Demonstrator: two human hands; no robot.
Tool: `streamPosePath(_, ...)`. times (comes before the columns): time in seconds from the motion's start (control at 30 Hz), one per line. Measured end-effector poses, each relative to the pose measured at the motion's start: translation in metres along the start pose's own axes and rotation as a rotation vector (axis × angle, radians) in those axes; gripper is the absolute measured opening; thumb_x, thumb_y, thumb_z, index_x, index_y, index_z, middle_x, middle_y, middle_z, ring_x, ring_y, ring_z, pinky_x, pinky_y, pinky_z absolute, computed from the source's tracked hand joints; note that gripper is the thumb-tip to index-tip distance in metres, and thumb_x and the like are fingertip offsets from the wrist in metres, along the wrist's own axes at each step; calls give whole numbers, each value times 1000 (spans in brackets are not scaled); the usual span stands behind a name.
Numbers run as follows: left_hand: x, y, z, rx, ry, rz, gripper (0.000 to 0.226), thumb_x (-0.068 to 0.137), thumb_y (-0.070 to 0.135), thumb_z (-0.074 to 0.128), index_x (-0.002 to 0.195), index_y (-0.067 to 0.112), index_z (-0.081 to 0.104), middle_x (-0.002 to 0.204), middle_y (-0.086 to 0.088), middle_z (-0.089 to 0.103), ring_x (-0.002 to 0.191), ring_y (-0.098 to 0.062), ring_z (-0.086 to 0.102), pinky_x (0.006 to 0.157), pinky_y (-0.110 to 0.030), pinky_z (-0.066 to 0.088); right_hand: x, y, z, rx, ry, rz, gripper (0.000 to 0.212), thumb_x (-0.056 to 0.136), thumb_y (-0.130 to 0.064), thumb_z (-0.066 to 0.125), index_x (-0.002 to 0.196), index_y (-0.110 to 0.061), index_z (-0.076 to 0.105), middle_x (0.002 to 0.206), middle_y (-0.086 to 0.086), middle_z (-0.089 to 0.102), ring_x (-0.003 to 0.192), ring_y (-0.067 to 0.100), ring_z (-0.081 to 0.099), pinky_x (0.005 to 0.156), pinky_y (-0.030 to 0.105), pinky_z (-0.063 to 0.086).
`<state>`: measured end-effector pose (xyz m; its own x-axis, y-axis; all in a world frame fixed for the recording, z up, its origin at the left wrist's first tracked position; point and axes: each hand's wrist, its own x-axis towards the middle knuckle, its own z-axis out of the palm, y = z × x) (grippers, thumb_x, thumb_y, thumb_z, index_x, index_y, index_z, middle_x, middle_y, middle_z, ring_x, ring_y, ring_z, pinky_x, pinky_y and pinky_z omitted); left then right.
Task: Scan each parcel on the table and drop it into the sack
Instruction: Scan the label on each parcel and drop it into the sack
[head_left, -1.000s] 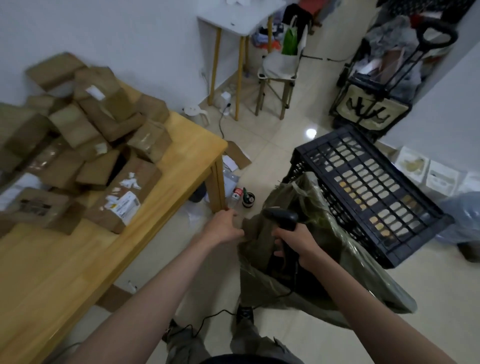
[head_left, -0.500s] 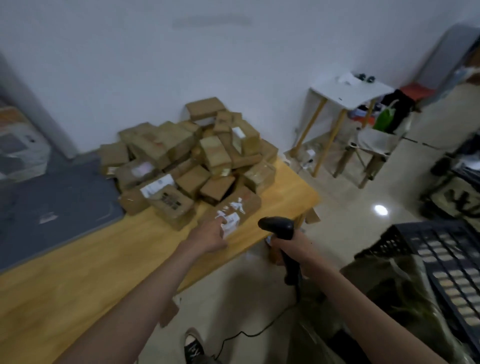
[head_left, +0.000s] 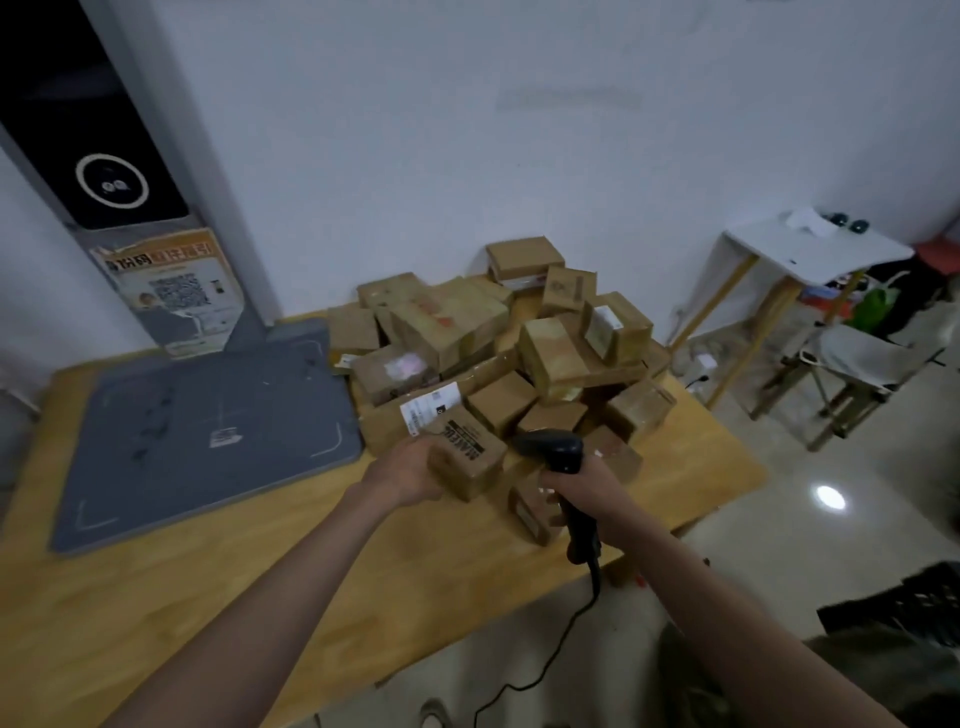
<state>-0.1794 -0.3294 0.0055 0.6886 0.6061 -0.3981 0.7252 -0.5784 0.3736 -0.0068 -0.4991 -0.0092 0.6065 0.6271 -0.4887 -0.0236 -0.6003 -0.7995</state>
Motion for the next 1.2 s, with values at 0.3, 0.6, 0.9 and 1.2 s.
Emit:
streamPosePath(0.3,32,-37,-2,-51,-26,-27,65,86,21,71,145,23,44,151,-5,39,135,-23,41,98,-34,42,37,-13,33,24,-54,84,10,92,-8,66,102,-11,64,79,9,65,66,18,63,48,22,53)
streamPosePath(0.6,87,-52,-1,-338,-62,-108,89,81,28,79,153,22,28,157,-1,34,139,-23,39,104,-29,38,117,-12,47,191,-121,286,20,90,-13,70,106,-5,63,83,16,60,78,32,60,70,43,51)
streamPosePath(0.9,148,-60,11,-470,-179,-198,97,80,21,82,155,13,21,157,-4,33,142,-23,35,101,-23,34,166,-6,57,258,-140,428,22,90,-17,73,107,-10,63,96,17,62,85,31,60,70,40,50)
streamPosePath(1.2,144,-77,32,-502,-136,-182,86,63,55,84,139,37,48,123,6,48,122,-16,40,96,-33,43,164,-14,67,312,-153,342,19,90,-15,73,107,-12,66,92,12,65,78,25,63,65,34,54)
